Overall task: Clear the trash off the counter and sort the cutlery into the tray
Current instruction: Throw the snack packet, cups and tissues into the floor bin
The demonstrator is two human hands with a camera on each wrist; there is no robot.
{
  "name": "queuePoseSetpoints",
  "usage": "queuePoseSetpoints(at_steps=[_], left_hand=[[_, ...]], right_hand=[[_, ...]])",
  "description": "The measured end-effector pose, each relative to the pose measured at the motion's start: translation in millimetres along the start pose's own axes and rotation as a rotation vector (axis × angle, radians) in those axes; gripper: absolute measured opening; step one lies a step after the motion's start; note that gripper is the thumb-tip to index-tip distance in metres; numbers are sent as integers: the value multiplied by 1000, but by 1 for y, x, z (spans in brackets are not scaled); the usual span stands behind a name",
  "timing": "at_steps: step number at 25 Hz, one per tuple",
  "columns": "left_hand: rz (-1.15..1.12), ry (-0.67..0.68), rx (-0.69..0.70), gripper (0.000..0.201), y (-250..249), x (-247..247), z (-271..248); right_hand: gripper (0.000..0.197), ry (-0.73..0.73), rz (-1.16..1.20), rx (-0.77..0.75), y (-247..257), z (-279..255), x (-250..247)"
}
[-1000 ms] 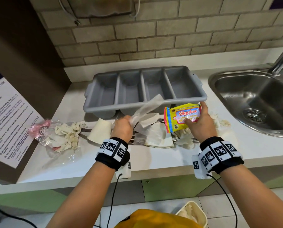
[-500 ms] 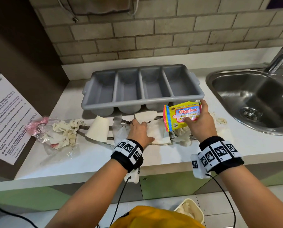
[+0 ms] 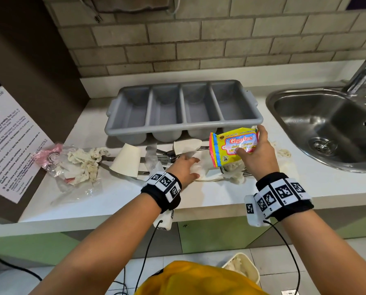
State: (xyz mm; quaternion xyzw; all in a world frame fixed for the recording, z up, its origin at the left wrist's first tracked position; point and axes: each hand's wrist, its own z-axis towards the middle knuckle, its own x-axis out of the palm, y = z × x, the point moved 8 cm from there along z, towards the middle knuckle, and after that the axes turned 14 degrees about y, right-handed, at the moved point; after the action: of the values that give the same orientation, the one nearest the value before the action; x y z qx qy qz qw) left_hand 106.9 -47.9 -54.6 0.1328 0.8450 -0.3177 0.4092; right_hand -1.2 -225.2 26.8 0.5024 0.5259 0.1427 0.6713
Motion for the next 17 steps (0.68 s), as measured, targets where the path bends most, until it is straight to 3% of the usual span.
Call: queuePoseSetpoints(at_steps=[8, 11, 15, 17], left_hand=[[-61, -129, -40, 34, -7, -17, -5], [-119, -219, -51, 36, -5, -32, -16], [-213, -339, 40, 62, -9, -61, -40], [-284, -451, 20, 52, 2, -82, -50]], right_hand=[[76, 2, 8, -4, 1, -4, 3], [77, 5, 4, -2, 0, -5, 3], [78, 1, 14, -5, 0, -6, 2], [77, 5, 15, -5, 1, -7, 1]])
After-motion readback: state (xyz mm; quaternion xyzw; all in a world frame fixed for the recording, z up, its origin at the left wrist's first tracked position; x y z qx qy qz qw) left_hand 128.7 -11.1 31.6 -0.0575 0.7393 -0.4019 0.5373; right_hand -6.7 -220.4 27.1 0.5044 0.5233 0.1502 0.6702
